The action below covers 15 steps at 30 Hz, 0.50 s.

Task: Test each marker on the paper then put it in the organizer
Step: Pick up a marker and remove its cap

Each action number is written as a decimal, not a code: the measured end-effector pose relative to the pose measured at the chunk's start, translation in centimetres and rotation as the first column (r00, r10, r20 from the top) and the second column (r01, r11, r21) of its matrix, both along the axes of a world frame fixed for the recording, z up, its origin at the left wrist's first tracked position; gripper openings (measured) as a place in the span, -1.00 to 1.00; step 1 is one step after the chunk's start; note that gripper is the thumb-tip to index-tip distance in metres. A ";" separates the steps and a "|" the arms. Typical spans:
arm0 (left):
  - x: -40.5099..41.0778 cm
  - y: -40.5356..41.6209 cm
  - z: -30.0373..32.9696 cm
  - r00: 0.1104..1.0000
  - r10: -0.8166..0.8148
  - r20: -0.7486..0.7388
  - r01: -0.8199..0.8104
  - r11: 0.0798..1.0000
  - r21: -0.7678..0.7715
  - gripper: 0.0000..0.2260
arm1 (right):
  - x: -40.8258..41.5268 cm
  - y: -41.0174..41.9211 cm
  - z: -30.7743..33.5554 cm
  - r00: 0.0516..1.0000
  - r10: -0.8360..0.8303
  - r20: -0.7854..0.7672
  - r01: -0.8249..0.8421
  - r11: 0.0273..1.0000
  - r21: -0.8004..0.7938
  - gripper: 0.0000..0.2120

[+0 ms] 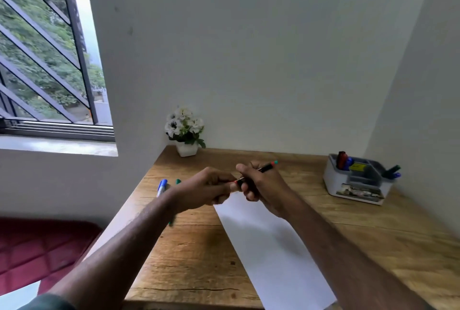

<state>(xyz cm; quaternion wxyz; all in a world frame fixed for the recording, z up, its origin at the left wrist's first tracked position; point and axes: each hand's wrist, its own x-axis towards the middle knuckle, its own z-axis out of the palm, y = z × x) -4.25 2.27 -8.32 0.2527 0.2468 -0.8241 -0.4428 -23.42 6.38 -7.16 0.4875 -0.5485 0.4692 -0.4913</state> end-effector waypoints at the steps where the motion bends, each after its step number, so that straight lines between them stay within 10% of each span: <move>1: 0.0 0.2 0.1 0.999 -0.041 -0.010 0.042 0.998 0.045 -0.74 | -0.3 0.1 -0.1 0.999 0.031 0.023 -0.031 0.999 0.015 -0.73; 8: 1.5 -0.2 0.7 0.985 -0.150 -0.087 0.170 0.938 0.302 -0.65 | -2.9 0.0 -0.1 0.969 0.071 0.235 -0.070 0.997 -0.013 -0.74; 15: 1.4 -3.1 -0.2 0.962 0.270 0.040 -0.272 0.960 0.067 -0.83 | -4.3 -1.1 -0.5 0.956 0.091 0.278 -0.091 0.996 -0.013 -0.65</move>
